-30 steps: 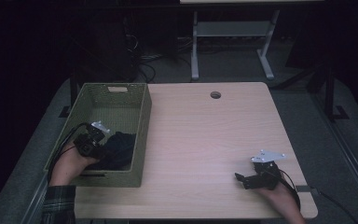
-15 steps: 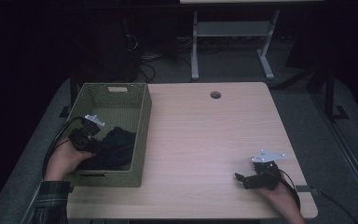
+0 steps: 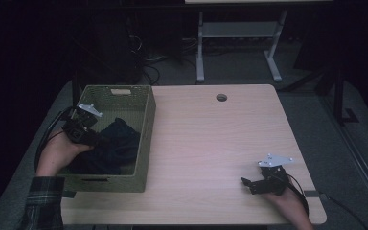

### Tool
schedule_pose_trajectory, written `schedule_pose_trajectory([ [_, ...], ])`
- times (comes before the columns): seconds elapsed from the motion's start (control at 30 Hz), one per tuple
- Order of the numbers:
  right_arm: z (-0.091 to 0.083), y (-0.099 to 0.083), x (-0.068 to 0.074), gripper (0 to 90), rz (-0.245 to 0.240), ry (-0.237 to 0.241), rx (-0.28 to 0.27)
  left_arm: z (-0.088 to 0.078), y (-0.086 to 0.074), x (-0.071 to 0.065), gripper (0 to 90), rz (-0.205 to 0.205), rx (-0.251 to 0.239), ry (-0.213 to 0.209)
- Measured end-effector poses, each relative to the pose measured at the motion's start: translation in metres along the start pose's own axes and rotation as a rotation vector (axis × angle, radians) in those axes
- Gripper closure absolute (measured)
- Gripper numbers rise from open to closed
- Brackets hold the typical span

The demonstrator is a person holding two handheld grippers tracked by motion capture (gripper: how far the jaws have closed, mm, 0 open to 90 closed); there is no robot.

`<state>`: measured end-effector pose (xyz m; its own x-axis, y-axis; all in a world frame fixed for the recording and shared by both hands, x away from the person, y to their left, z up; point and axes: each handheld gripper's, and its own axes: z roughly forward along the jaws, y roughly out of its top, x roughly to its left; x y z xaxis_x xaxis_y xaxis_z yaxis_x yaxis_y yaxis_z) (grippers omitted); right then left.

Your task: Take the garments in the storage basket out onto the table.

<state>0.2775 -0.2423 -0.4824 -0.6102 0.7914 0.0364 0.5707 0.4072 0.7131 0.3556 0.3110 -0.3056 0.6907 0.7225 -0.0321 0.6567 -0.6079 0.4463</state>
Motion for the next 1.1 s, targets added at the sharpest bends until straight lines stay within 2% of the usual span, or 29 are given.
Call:
schedule_pose_trajectory([
  [0.4, 0.0, 0.0, 0.0, 7.0, 0.001, 0.0, 0.0, -0.04, 0.019, 0.007, 70.8, -0.006, -0.073, 0.009],
  [0.6, 0.0, 0.0, 0.0, 7.0, 0.002, 0.0, -0.001, -0.057, 0.029, 0.005, 70.8, -0.002, -0.099, 0.015],
  [0.77, 0.0, 0.0, 0.0, 7.0, 0.001, 0.0, -0.001, -0.065, 0.038, 0.001, 70.9, 0.019, -0.108, 0.016],
  [1.1, 0.0, 0.0, 0.0, 7.0, 0.002, 0.0, -0.001, -0.074, 0.054, -0.007, 70.9, 0.033, -0.137, 0.003],
])
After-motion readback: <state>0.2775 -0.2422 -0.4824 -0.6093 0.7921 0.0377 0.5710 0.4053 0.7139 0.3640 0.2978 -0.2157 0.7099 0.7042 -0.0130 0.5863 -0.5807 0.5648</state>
